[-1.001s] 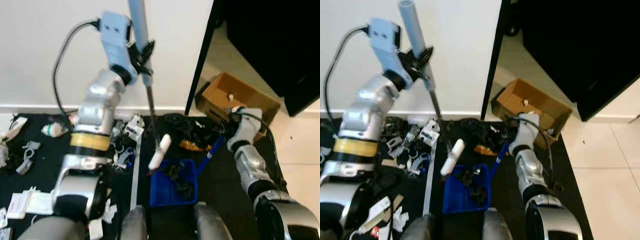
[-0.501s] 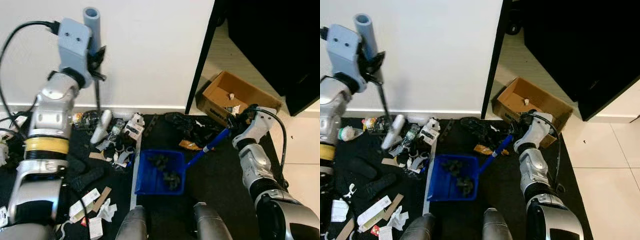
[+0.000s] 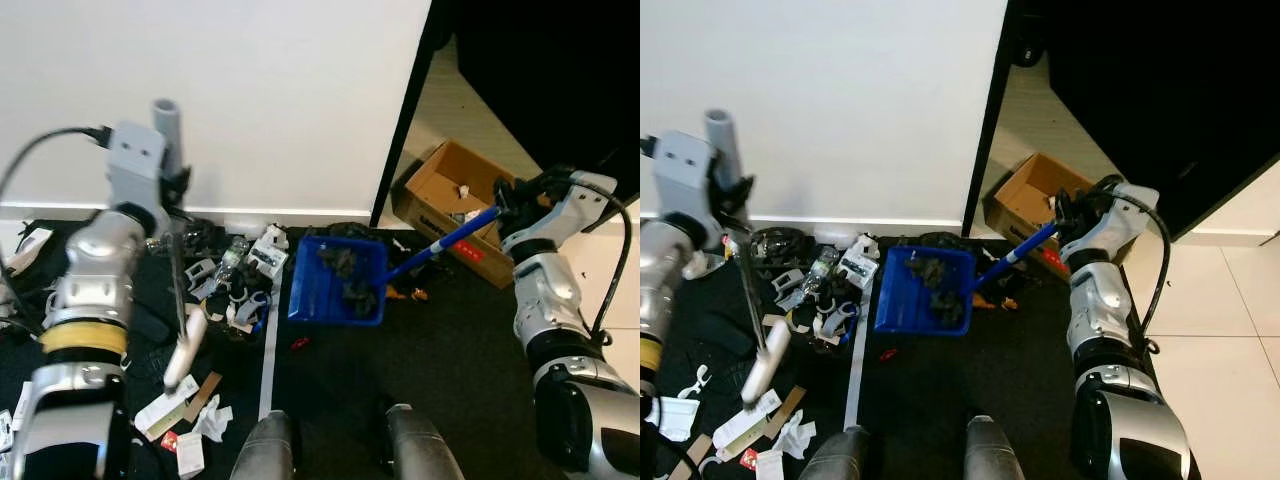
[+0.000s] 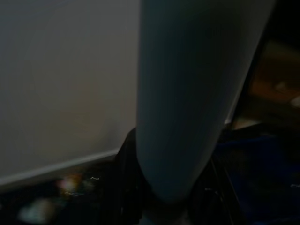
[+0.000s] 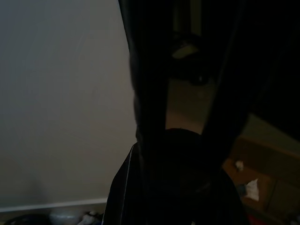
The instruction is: Sweep floor
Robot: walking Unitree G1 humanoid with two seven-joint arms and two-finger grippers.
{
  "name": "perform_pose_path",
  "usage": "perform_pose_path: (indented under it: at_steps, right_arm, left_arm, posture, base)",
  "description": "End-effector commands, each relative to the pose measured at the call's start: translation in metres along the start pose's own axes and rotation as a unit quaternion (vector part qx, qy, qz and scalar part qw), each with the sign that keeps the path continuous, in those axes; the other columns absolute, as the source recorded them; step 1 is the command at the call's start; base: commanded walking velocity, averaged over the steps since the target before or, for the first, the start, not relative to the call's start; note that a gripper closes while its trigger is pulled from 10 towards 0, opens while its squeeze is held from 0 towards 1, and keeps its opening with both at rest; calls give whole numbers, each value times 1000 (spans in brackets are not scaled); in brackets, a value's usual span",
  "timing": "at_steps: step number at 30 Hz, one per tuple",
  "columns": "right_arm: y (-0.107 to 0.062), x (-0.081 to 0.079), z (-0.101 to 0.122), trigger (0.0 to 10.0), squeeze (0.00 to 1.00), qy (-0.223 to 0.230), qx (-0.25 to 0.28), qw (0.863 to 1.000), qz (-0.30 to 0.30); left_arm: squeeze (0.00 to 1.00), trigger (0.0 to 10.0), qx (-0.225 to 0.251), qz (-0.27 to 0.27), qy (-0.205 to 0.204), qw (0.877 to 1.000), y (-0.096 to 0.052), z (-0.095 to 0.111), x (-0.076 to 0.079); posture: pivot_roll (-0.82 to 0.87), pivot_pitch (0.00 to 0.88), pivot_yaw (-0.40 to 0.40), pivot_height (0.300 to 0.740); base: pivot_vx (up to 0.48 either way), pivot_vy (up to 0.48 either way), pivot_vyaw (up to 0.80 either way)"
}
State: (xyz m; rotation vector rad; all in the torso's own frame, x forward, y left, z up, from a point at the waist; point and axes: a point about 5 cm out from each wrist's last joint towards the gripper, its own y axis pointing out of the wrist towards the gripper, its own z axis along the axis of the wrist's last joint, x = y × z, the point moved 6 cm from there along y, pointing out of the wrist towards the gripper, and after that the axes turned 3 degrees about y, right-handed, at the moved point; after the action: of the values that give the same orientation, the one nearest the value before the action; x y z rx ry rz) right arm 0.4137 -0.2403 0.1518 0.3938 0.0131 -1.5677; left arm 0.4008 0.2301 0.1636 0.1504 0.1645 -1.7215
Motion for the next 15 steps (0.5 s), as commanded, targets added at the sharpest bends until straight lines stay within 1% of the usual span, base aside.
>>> perform_pose_path:
  at_steps: [1,2,3,6,9,11,13,15]
  right_arm:
    - [0,7,9,10000,0,1,13,1000,-5]
    - [0,8,10,10000,0,2,14,1000,-5]
    - [-1,11,12,10000,0,14,19,1000,-10]
    - [-1,12,13,10000,0,22,21,999,-13]
    - [-1,12,12,10000,0,55,18,998,-15]
    - [-1,8,8,10000,0,62,7,998,-5]
    - [-2,4,4,10000,0,59,-2,998,5]
    - [-3,4,2,10000,0,56,-5,998,7]
  left_arm:
    - [0,10000,14,-4,-59,998,1,-1,14]
    - [0,10000,14,0,-75,997,1,-4,18]
    - [0,10000,12,3,-95,995,2,-9,28]
    - [0,10000,11,4,-99,995,2,-11,32]
    - [0,10000,2,-8,-91,996,3,-21,52]
    - [0,10000,-1,-16,-77,997,3,-24,61]
    - [0,10000,-3,-18,-68,998,2,-25,64]
    - [0,10000,-3,-16,-68,998,2,-25,65]
  posture:
    - [16,112,-26,740]
    - [15,111,-25,740]
    - [12,109,-23,740]
    - [12,109,-23,740]
    - [3,100,-17,740]
    - [-1,98,-15,740]
    - [-1,98,-15,740]
    - [-3,96,-14,740]
  base:
    - [0,0,0]
    - [0,0,0]
    - [0,0,0]
    - [0,0,0]
    - [0,0,0]
    - [0,0,0]
    - [0,0,0]
    - [0,0,0]
